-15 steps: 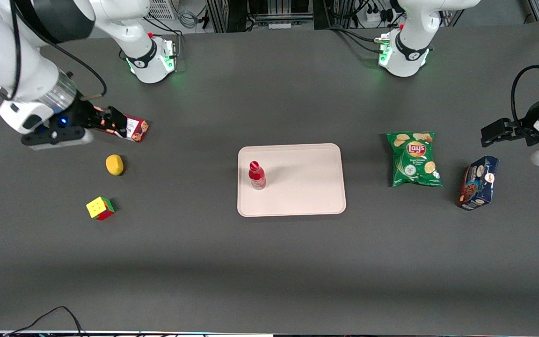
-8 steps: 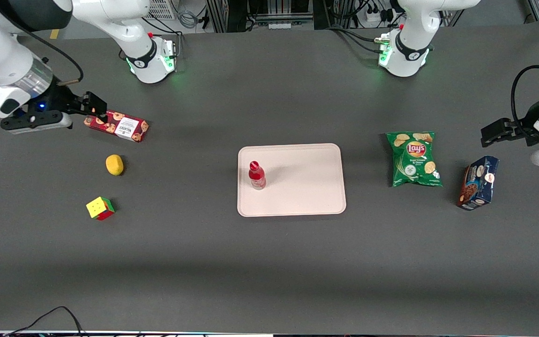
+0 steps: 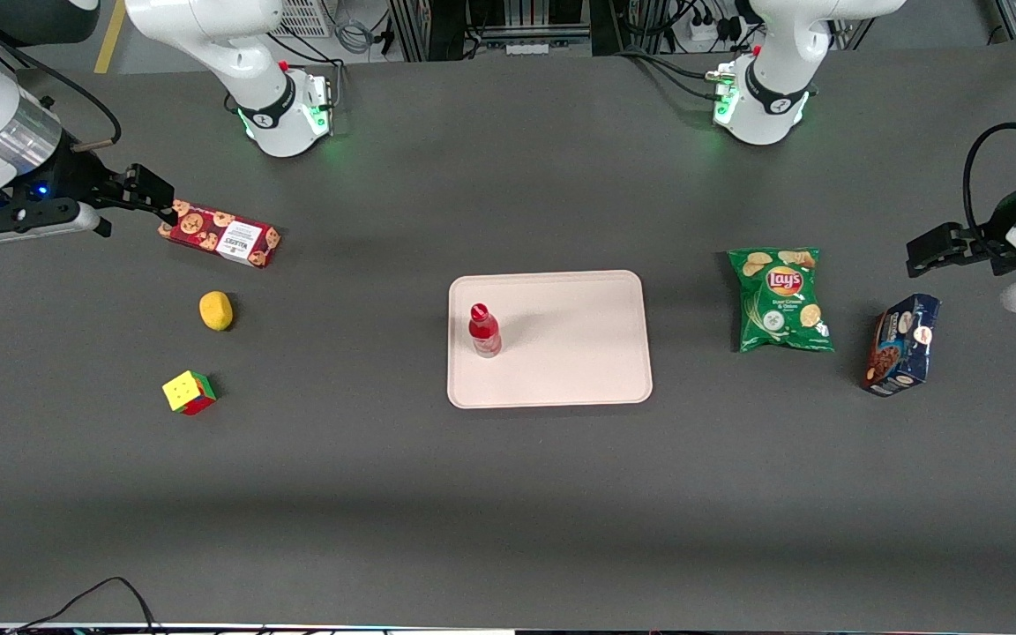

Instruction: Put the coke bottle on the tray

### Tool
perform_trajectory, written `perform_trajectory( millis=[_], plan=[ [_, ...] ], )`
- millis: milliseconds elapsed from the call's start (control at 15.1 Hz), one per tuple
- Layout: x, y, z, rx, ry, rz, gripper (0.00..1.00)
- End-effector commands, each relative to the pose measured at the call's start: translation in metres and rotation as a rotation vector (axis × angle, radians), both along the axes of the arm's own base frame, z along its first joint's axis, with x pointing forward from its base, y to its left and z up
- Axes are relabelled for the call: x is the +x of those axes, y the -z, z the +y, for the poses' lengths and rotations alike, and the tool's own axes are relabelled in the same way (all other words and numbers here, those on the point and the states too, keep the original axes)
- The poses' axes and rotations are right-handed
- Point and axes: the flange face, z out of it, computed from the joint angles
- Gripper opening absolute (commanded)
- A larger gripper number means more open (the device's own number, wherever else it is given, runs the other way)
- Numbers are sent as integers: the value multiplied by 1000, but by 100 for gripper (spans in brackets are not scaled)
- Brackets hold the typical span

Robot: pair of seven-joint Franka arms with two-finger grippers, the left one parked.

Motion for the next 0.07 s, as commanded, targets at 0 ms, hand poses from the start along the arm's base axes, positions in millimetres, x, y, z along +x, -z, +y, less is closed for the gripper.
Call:
perform_trajectory(
  millis=[0],
  plan=[
    [5,-16,0,-19,-27,17,100]
  ],
)
